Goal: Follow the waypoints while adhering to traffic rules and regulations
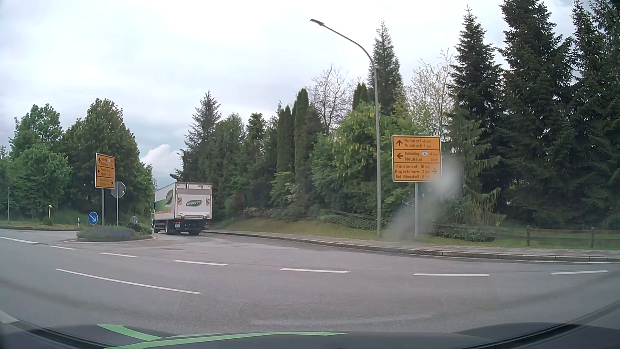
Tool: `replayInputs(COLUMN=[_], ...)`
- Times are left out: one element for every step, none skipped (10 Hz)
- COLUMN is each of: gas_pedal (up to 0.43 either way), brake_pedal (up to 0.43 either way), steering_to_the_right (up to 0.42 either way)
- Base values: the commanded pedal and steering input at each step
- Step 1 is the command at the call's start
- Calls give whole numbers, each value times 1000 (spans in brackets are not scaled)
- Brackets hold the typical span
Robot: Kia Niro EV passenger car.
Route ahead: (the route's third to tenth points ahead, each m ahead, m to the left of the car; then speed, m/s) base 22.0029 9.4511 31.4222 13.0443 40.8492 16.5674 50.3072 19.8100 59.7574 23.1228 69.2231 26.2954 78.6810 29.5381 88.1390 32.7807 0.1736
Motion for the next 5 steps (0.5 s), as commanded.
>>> replayInputs(gas_pedal=[209, 248, 268, 280, 299], brake_pedal=[0, 0, 0, 0, 0], steering_to_the_right=[-75, -80, -86, -90, -95])
